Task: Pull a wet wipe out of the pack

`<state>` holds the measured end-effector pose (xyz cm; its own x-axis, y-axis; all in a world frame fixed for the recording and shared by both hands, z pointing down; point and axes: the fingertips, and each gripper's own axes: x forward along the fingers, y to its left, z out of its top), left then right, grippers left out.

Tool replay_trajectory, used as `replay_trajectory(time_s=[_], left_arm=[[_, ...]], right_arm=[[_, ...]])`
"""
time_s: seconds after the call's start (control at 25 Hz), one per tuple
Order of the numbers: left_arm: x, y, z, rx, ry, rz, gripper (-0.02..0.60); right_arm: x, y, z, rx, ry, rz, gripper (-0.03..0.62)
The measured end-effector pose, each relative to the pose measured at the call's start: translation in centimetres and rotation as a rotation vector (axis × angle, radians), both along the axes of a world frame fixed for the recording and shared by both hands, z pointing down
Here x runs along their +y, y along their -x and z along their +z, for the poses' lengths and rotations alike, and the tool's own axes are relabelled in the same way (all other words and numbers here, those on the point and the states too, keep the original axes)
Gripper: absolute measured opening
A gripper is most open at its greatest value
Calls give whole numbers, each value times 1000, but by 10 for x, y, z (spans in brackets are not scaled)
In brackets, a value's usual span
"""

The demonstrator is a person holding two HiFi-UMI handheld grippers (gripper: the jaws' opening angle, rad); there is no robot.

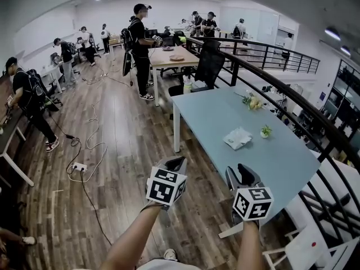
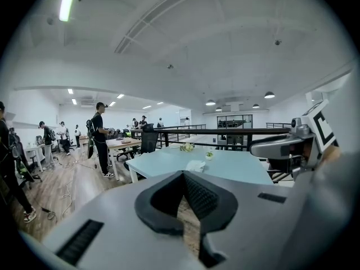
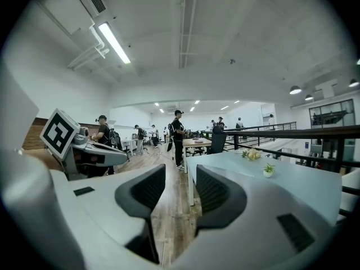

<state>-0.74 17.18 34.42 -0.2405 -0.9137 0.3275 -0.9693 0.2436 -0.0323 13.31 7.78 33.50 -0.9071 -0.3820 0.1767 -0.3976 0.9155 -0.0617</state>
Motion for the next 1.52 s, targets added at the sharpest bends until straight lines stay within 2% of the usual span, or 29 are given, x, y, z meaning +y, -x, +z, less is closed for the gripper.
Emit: replay_trajectory(time_s=[0.36, 0.72, 1.52], left_arm=[[-5, 44, -3, -4, 3, 18, -9], [-10, 72, 4, 15, 0, 45, -9], [-59, 71, 30, 18, 28, 121, -9]], right_arm=[[-3, 41, -5, -5, 4, 22, 191], [-3, 66, -4, 13, -2, 55, 208], [-38, 68, 13, 32, 1, 110, 213]])
